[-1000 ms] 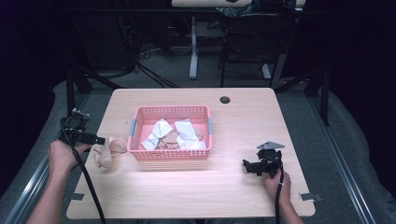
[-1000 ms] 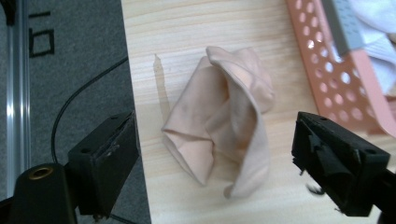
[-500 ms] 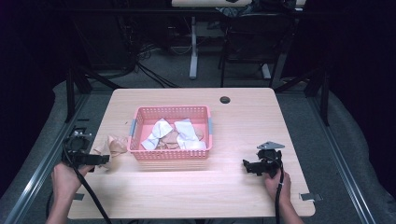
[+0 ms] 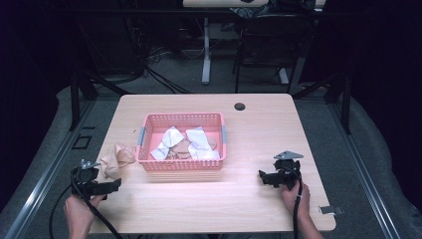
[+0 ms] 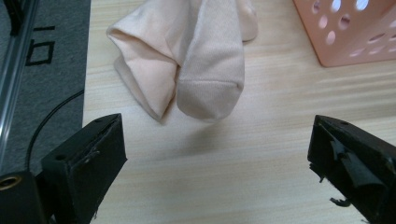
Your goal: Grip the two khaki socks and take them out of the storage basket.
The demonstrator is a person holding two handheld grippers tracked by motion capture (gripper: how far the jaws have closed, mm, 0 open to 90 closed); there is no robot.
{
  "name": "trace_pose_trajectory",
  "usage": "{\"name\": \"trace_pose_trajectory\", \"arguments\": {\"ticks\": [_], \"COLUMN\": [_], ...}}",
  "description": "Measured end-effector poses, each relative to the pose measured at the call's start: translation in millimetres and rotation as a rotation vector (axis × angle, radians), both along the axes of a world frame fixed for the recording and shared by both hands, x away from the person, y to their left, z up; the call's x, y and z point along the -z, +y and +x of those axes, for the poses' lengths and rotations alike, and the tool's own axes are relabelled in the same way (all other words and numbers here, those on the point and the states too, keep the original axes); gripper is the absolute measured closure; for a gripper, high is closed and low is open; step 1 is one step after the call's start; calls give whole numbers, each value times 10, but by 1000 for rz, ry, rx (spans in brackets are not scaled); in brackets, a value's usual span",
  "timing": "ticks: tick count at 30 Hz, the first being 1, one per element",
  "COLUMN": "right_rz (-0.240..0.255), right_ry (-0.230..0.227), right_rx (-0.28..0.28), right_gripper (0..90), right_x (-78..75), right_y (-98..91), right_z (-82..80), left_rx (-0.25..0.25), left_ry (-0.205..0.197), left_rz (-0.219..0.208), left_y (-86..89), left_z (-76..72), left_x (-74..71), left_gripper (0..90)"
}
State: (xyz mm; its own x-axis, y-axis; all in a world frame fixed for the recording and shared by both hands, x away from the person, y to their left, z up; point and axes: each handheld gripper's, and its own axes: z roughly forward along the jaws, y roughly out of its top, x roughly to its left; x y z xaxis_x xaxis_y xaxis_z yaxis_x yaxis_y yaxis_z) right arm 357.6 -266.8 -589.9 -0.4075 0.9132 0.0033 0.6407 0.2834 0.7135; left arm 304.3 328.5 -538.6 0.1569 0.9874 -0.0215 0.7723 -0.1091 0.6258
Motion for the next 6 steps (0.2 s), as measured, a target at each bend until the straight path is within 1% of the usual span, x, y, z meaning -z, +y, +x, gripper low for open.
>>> {"name": "trace_pose_trajectory", "arguments": {"ticks": [2,6], "right_rz": [0,4], "right_ry": [0,-2], "right_rx": [0,1], "right_gripper": [0,0], "right_x": [0,1], "right_y": [0,2], "right_z": [-1,1], "left_rx": [9,29], "left_ry": [-12,3], "left_rz": [6,22], "left_y": [-6,-30], "left_z": [-5,17], "left_x": [16,55], "left_gripper": [29,9]}}
